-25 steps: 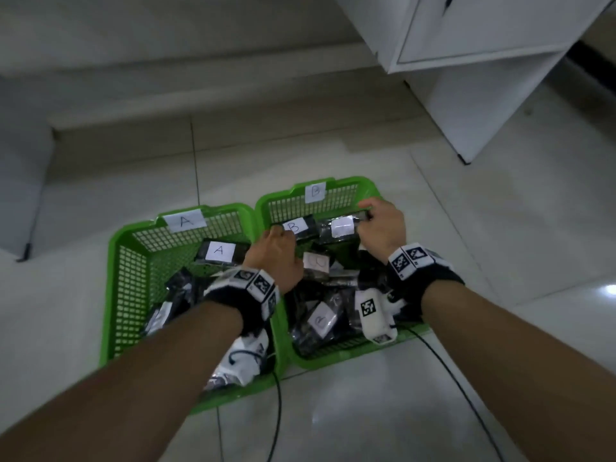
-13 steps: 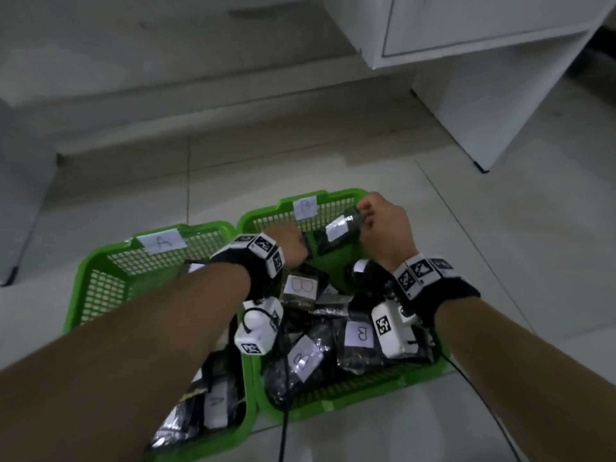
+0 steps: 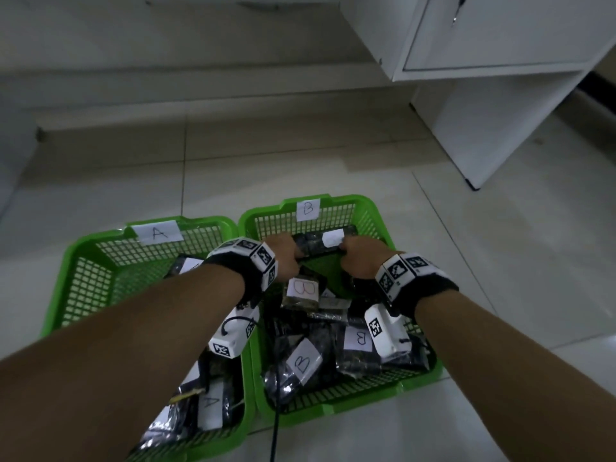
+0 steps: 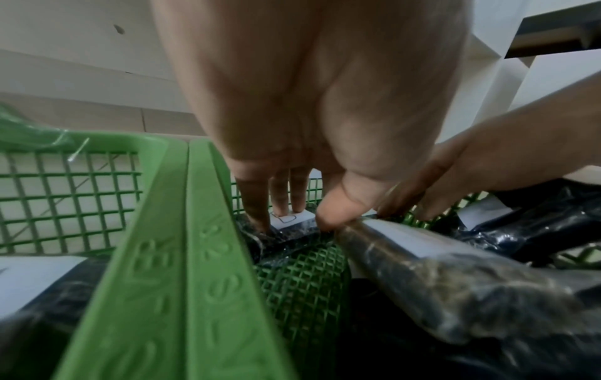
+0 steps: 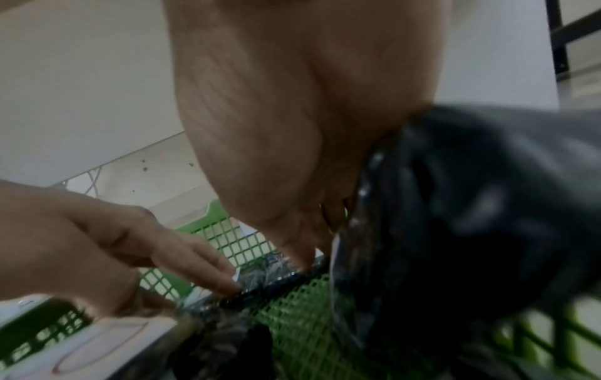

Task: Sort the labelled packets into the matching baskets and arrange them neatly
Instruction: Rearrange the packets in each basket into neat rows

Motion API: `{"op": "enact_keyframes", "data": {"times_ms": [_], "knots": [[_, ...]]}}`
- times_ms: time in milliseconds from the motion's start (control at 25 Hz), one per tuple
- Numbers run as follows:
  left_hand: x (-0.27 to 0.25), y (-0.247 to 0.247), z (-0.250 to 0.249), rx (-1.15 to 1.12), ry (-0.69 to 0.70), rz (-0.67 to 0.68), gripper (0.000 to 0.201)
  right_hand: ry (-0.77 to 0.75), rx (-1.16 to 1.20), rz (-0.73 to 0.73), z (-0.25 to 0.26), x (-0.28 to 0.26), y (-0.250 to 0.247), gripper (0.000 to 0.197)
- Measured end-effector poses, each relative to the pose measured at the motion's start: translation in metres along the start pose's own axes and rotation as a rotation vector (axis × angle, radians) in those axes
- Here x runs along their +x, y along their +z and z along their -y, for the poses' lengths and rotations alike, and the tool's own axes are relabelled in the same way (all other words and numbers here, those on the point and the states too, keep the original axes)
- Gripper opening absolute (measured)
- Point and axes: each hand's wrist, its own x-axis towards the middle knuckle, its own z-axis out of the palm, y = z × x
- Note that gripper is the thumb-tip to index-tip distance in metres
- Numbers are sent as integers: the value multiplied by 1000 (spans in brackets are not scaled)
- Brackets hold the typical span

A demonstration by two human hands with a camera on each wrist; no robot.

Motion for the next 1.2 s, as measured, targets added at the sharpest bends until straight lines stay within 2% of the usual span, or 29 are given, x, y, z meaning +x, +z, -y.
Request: {"op": "enact_keyframes", "data": {"times_ms": [80, 200, 360, 440, 480, 520, 560, 600, 640, 720, 800, 920, 960, 1040, 1200], "knots": [[3, 3, 1, -2, 7, -41, 37, -1, -6, -3, -1, 2, 0, 37], [7, 2, -1, 13, -8, -20, 35, -31, -38, -3, 1, 1, 1, 55], [8, -3, -7, 121, 53, 16, 37, -44, -102, 18, 6, 1, -3, 52], [5, -2, -6, 203, 155, 0, 27, -31, -116, 55, 10, 1, -4, 50], [6, 0, -3, 221, 229, -23, 14, -30, -114, 65, 12, 0, -5, 50], [14, 4, 7, 198, 241, 38, 3, -23, -108, 72, 14, -2, -5, 50], [22, 11, 12, 170, 374, -42, 11, -27, -109, 69, 13, -4, -3, 49], [20, 16, 9, 123, 368, -47, 12, -30, -113, 64, 12, -4, -1, 49], [7, 15, -3, 43, 197, 42, 16, -43, -114, 57, 11, -5, 1, 48], [-7, 24, -22, -129, -70, -43, 41, -60, -129, 62, 11, -6, 4, 53], [-17, 33, -29, -247, -210, -86, 45, -73, -128, 68, 7, -3, 6, 57], [-16, 37, -40, -152, -242, -201, 41, -127, -172, -18, 3, -5, 10, 54], [-14, 42, -44, -64, -270, -163, 43, -164, -161, -15, -3, -8, 15, 57], [-10, 46, -53, -54, -316, -208, 47, -203, -184, -39, -13, -15, 21, 64], [-15, 41, -60, -82, -325, -166, 49, -191, -90, -16, -19, -9, 18, 62]]}}
